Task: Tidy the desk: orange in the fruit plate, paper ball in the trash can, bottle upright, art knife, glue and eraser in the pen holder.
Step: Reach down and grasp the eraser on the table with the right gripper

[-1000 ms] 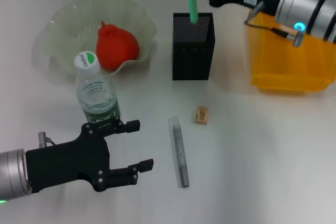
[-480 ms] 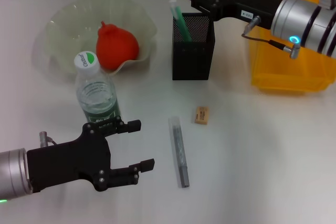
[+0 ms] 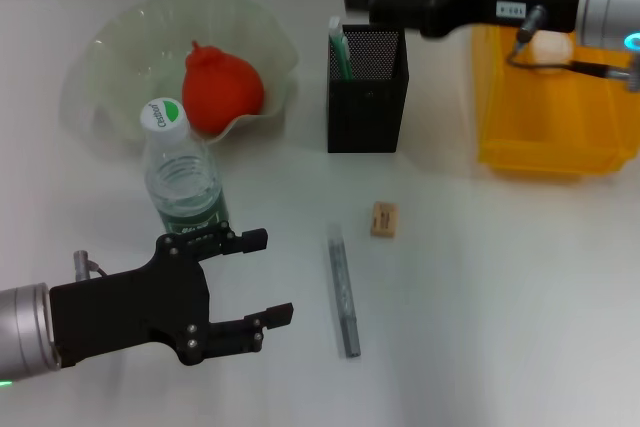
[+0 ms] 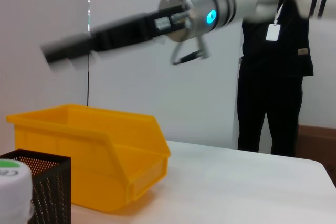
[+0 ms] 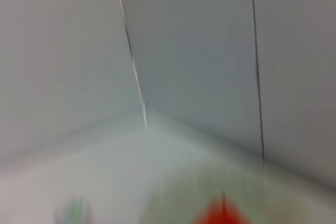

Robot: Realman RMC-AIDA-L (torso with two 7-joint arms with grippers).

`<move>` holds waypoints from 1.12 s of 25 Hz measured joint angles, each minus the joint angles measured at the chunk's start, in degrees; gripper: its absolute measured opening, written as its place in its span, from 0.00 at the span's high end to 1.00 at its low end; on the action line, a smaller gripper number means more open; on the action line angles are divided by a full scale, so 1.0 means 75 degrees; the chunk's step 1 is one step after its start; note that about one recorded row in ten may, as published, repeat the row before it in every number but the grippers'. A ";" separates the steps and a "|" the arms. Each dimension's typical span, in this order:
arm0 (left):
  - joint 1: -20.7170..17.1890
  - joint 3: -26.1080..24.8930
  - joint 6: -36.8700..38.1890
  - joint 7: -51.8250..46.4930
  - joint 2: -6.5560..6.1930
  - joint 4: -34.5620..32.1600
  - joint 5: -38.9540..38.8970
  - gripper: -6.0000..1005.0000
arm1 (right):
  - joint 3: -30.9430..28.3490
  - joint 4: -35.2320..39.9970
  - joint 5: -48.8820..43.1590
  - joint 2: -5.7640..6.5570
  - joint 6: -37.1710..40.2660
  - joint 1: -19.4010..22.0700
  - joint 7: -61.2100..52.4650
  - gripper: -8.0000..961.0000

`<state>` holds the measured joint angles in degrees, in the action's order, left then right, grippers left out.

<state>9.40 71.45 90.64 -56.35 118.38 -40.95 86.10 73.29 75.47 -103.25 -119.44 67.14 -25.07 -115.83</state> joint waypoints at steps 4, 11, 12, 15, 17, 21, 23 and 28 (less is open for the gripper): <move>0.0033 0.0001 0.0006 0.0002 0.0001 0.0000 -0.0006 0.22 | 0.0427 0.1625 -0.3256 -0.0005 0.1493 -0.0394 -0.3242 0.38; 0.0069 0.0001 0.0016 -0.0016 0.0001 0.0000 -0.0008 0.22 | 0.1558 0.0879 -0.4901 0.0026 0.2297 -0.1341 -0.3980 0.18; 0.0074 0.0001 0.0022 -0.0027 0.0001 0.0000 -0.0008 0.22 | 0.1820 0.0512 -0.5070 0.0026 0.2305 -0.1521 -0.3673 0.17; 0.0080 0.0001 0.0028 -0.0031 0.0001 0.0000 -0.0008 0.22 | 0.2021 0.0175 -0.5113 0.0019 0.2276 -0.1659 -0.3304 0.12; 0.0082 0.0001 0.0032 -0.0034 0.0001 0.0000 -0.0006 0.22 | 0.2168 -0.0206 -0.5115 0.0000 0.2143 -0.1799 -0.2759 0.12; 0.0082 0.0001 0.0032 -0.0035 0.0001 0.0000 -0.0003 0.22 | 0.2294 -0.0462 -0.5125 -0.0010 0.1805 -0.1857 -0.2523 0.13; 0.0083 0.0001 0.0032 -0.0031 0.0001 0.0000 -0.0001 0.22 | 0.2350 -0.0626 -0.5132 -0.0011 0.1543 -0.1876 -0.2478 0.13; 0.0082 0.0001 0.0023 -0.0025 0.0001 0.0000 0.0004 0.22 | 0.2385 -0.1131 -0.5055 -0.0020 0.1145 -0.2003 -0.2388 0.15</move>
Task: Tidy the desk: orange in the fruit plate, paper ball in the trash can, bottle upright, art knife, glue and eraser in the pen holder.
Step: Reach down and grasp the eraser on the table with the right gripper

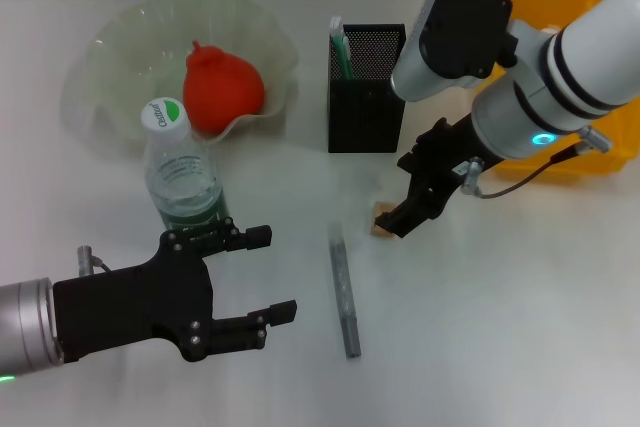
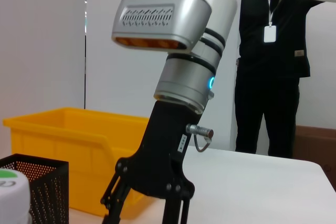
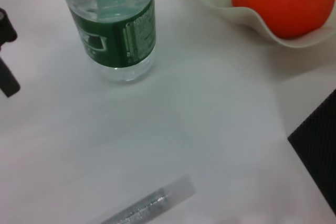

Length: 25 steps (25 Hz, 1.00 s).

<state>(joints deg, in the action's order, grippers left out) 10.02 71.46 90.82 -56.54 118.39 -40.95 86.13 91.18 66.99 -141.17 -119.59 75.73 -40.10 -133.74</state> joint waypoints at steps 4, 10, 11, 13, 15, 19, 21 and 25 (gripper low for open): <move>0.0000 0.0000 0.0001 0.0003 0.0000 0.0000 0.0002 0.22 | 0.0029 -0.0355 0.0325 -0.0004 -0.0187 -0.0087 0.0108 0.17; 0.0006 0.0000 0.0002 0.0010 0.0000 0.0000 -0.0008 0.22 | 0.0035 -0.0711 0.0344 -0.0004 -0.0271 -0.0229 0.0122 0.19; 0.0007 0.0000 0.0001 0.0010 0.0000 0.0000 -0.0009 0.22 | 0.0037 -0.0825 0.0345 -0.0005 -0.0271 -0.0287 0.0123 0.20; 0.0008 0.0000 0.0001 0.0010 0.0000 0.0000 -0.0009 0.22 | 0.0038 -0.1022 0.0345 -0.0005 -0.0304 -0.0391 0.0124 0.20; 0.0010 0.0000 0.0001 0.0010 0.0000 0.0000 -0.0009 0.22 | 0.0047 -0.1156 0.0348 -0.0010 -0.0394 -0.0445 0.0125 0.21; 0.0017 0.0000 -0.0002 0.0012 0.0000 0.0000 -0.0013 0.22 | 0.0194 -0.1312 0.0464 -0.0024 -0.0599 -0.0471 0.0128 0.27; 0.0017 0.0000 -0.0002 0.0012 0.0000 0.0000 -0.0013 0.22 | 0.0237 -0.1349 0.0517 -0.0025 -0.0639 -0.0474 0.0129 0.33; 0.0025 0.0000 -0.0004 0.0013 0.0000 0.0000 -0.0022 0.22 | 0.0333 -0.1494 0.0564 -0.0027 -0.0718 -0.0547 0.0131 0.36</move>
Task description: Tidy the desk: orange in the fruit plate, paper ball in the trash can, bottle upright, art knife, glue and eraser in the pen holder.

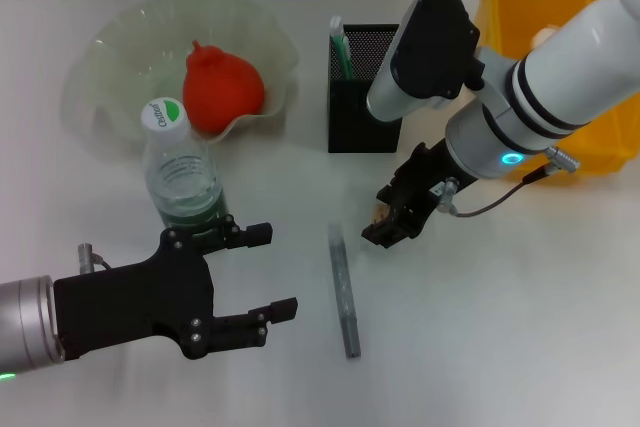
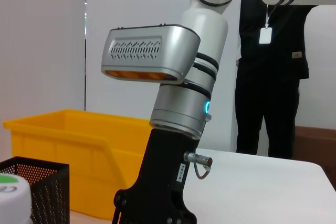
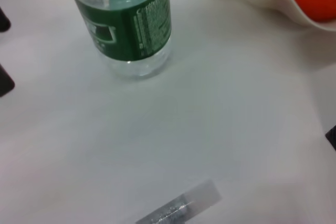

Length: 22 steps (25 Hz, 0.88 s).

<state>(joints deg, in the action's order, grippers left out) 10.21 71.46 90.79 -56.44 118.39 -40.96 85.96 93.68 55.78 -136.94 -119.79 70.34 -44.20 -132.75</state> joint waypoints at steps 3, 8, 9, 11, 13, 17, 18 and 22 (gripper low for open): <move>0.0000 0.0000 0.0000 -0.0003 0.0000 0.0000 -0.0004 0.22 | 0.0010 -0.0182 0.0000 0.0000 -0.0009 -0.0108 0.0000 0.37; -0.0002 0.0000 0.0004 -0.0004 0.0000 0.0000 -0.0008 0.22 | -0.0003 -0.0208 0.0001 0.0000 0.0013 -0.0142 -0.0031 0.57; -0.0003 0.0000 0.0005 -0.0003 0.0000 0.0000 -0.0007 0.22 | -0.0009 -0.0229 0.0001 0.0002 0.0018 -0.0154 -0.0031 0.57; -0.0002 0.0000 0.0006 -0.0003 0.0000 0.0000 -0.0007 0.22 | -0.0007 -0.0236 0.0001 0.0003 0.0017 -0.0157 -0.0031 0.58; -0.0003 0.0000 0.0008 -0.0004 0.0000 0.0000 -0.0008 0.22 | -0.0005 -0.0186 0.0001 0.0004 0.0054 -0.0145 -0.0043 0.58; -0.0003 0.0000 0.0012 -0.0020 0.0000 -0.0013 -0.0011 0.22 | -0.0156 0.0441 -0.0010 0.0036 0.0397 0.0069 -0.0245 0.58; -0.0002 0.0000 0.0013 -0.0028 0.0000 -0.0020 -0.0012 0.22 | -0.0316 0.0812 -0.0031 0.0046 0.0583 0.0199 -0.0341 0.58; -0.0002 0.0000 0.0048 -0.0029 0.0000 -0.0019 -0.0010 0.22 | -0.1224 0.2349 -0.0085 0.0056 0.1424 0.0665 -0.0471 0.58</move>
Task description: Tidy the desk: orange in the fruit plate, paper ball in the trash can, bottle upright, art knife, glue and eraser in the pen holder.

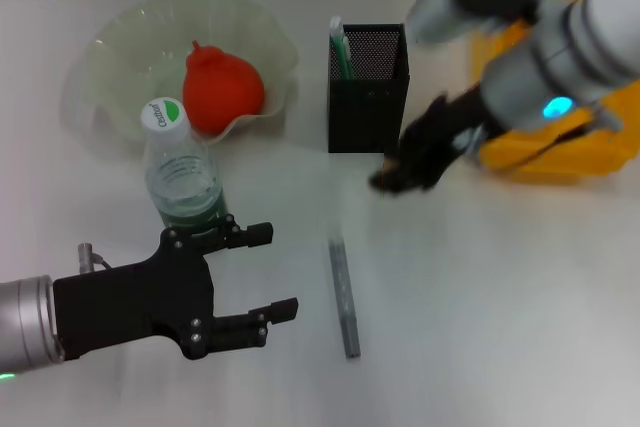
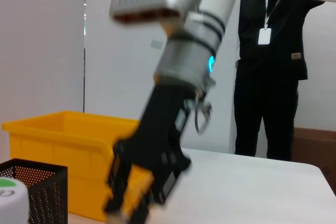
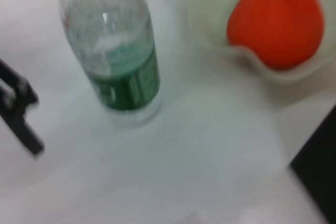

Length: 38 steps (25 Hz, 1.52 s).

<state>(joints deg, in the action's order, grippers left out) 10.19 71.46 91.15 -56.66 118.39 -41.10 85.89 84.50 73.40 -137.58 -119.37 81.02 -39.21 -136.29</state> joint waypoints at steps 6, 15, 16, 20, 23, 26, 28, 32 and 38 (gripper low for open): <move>-0.0018 0.0000 0.0046 -0.0006 -0.0001 0.0008 0.0011 0.22 | -0.1546 0.1602 0.0002 0.0002 0.0343 0.0339 -0.0041 0.59; -0.0055 0.0000 0.0168 -0.0027 -0.0025 0.0009 0.0018 0.22 | -0.1736 -0.0093 0.0077 0.0009 -0.1480 -0.0178 0.0257 0.58; -0.0055 0.0000 0.0168 -0.0027 -0.0025 0.0009 0.0018 0.22 | -0.1722 -0.0393 0.0106 0.0005 -0.1601 -0.0304 0.0312 0.58; -0.0095 -0.0053 0.0306 -0.0034 -0.0075 0.0008 0.0025 0.22 | -0.1719 -0.1102 0.0099 0.0002 -0.1698 -0.0621 0.0368 0.57; -0.0102 -0.0118 0.0394 -0.0036 -0.0092 0.0008 0.0028 0.22 | -0.1715 -0.1185 0.0095 0.0002 -0.1744 -0.0665 0.0370 0.57; -0.0104 -0.0131 0.0419 -0.0038 -0.0110 0.0008 0.0031 0.22 | -0.1712 -0.1083 0.0111 0.0002 -0.1679 -0.0669 0.0267 0.57; -0.0106 -0.0137 0.0422 -0.0039 -0.0117 0.0007 0.0037 0.22 | -0.1712 -0.0852 0.0104 0.0002 -0.1446 -0.0632 -0.0045 0.53; -0.0120 -0.0143 0.0423 -0.0061 -0.0145 0.0013 0.0061 0.22 | -0.1149 0.0612 0.0219 -0.0029 -0.0140 -0.0181 -0.1468 0.38; -0.0126 -0.0190 0.0422 -0.0063 -0.0150 0.0018 0.0179 0.22 | 0.0499 0.1389 0.0344 -0.0063 -0.0088 0.0433 -0.2455 0.15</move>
<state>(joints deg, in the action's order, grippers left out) 9.25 70.04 94.32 -57.13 117.26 -40.97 87.23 88.24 83.81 -135.00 -119.84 80.36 -35.96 -154.70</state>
